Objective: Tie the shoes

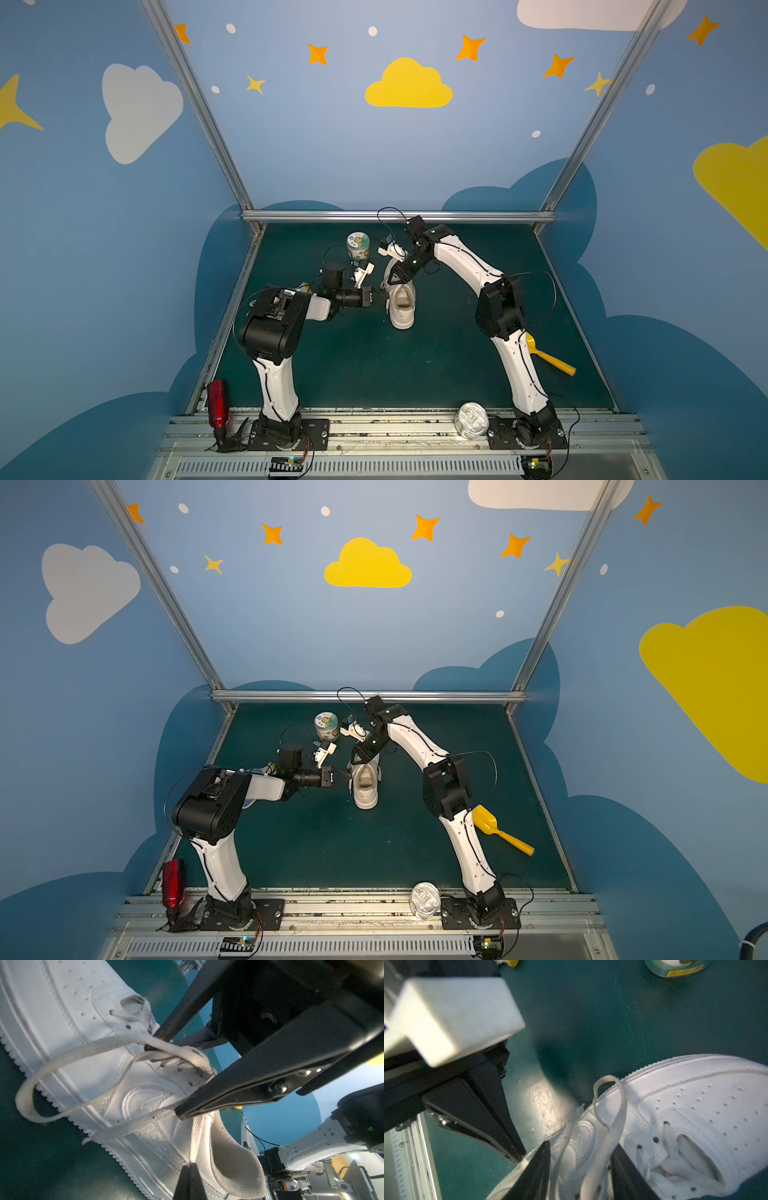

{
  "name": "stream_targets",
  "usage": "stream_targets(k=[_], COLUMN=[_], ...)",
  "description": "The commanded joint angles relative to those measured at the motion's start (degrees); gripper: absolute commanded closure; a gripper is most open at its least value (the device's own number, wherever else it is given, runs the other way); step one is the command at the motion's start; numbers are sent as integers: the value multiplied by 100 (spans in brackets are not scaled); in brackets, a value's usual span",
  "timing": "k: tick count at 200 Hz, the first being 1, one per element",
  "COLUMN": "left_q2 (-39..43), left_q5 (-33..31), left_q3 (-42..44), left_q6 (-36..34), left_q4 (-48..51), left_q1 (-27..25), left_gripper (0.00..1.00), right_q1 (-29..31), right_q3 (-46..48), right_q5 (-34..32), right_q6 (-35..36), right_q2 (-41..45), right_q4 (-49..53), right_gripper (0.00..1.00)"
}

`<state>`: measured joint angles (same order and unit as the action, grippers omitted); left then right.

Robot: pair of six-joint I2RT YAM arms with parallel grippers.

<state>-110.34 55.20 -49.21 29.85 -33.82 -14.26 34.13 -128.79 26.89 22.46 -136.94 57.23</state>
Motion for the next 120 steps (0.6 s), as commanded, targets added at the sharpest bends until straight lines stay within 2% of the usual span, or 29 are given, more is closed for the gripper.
stream_targets(k=[1,34,75,101,120], left_q2=[148,136,112,76,60], left_q5=[-29,-43,-115,-147,-159], left_q3=[61,52,1,-78,-130], left_q6=[-14,5,-14,3,-14], left_q4=[21,58,191,259,319], left_q1=[-14,-11,-6,-9,5], left_gripper=[97,97,97,97,97], right_q1=[93,138,129,107,85], right_q3=[-137,-129,-129,-110,-81], right_q5=[-142,-221,-29,133,318], right_q6=[177,176,67,-163,-293], right_q2=[-8,-11,35,69,102], right_q4=[255,251,251,271,219], right_gripper=[57,66,84,100,100])
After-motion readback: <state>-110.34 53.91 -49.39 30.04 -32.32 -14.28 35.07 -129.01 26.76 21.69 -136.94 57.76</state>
